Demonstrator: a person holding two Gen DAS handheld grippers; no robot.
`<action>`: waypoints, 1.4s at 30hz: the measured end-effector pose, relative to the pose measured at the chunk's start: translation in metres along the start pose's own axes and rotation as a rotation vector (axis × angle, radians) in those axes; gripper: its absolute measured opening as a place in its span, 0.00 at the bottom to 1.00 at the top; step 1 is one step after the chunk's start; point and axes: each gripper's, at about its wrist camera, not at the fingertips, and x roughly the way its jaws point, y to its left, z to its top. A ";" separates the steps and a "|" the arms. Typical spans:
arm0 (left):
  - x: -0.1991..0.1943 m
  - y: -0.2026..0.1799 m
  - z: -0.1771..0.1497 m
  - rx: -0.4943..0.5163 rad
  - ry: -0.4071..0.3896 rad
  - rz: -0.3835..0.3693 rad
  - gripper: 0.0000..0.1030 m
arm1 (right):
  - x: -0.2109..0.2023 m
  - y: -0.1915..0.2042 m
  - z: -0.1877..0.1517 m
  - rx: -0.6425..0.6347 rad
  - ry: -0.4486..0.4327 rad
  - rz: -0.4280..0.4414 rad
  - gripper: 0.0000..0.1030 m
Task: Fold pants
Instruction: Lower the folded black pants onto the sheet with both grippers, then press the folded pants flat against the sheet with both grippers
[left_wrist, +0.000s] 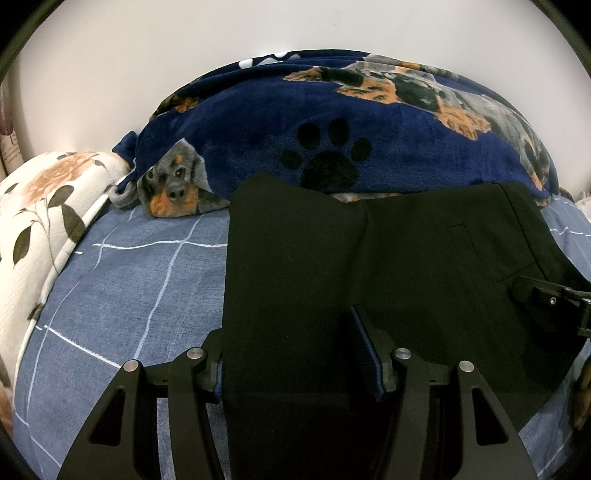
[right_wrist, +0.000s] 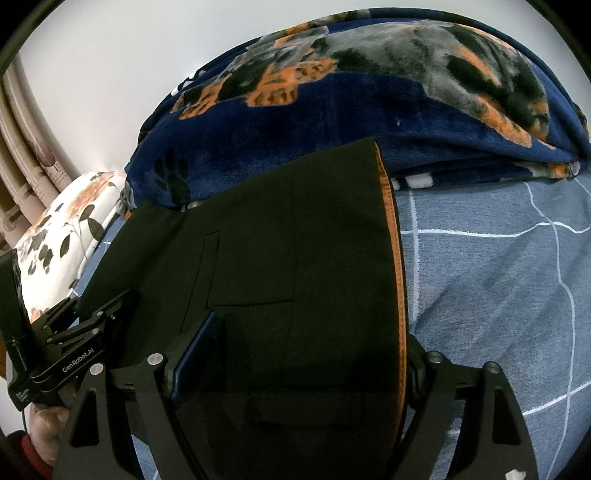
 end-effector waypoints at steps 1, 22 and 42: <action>0.000 0.001 0.000 0.000 0.000 0.001 0.56 | 0.000 0.000 0.000 0.000 0.000 0.000 0.79; 0.001 0.001 0.000 0.001 0.000 0.007 0.57 | 0.001 0.001 0.001 -0.002 -0.001 0.001 0.79; 0.001 0.001 -0.001 0.001 -0.001 0.013 0.58 | 0.002 0.001 0.001 -0.003 -0.003 0.002 0.80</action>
